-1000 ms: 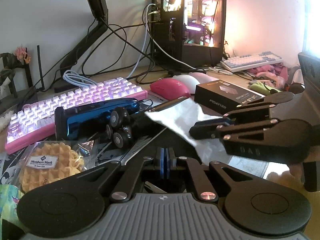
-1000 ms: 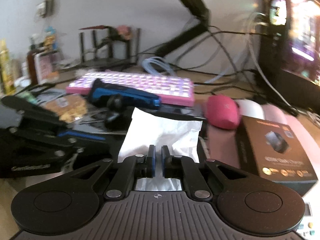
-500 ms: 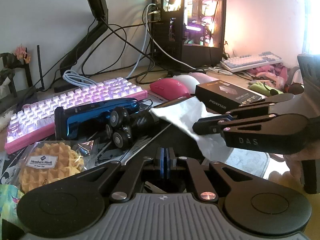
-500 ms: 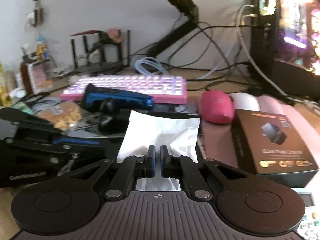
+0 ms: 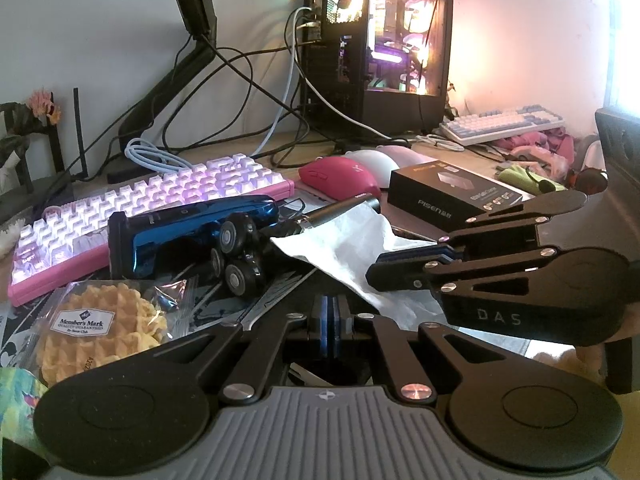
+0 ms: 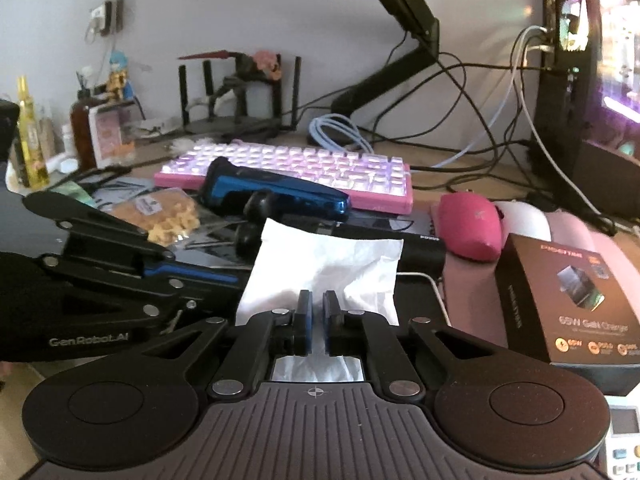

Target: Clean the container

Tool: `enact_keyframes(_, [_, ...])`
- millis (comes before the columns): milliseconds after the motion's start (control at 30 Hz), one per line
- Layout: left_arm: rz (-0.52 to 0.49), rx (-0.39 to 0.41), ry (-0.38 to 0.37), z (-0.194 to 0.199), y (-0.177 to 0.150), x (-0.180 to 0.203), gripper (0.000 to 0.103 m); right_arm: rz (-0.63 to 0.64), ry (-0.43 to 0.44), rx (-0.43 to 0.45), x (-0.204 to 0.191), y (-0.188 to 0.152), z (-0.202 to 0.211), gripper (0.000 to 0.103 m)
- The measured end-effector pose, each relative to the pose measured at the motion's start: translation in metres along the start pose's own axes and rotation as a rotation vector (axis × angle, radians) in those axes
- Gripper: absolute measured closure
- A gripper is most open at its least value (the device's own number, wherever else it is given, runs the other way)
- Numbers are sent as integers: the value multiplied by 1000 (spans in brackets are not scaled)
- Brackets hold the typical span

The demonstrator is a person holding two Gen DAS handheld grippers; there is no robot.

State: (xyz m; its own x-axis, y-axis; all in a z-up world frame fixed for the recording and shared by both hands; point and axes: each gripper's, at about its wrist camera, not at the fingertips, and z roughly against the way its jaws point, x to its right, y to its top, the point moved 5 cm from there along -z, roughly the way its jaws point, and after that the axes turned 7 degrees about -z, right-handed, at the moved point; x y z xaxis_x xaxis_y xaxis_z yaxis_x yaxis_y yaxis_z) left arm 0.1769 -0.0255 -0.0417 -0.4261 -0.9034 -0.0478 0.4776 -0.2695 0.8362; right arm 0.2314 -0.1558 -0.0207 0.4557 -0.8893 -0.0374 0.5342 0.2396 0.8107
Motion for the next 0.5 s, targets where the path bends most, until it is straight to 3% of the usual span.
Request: enact_keyframes(500, [-7, 0, 3, 0, 0, 0, 95, 15, 33, -3, -5, 1, 0, 95])
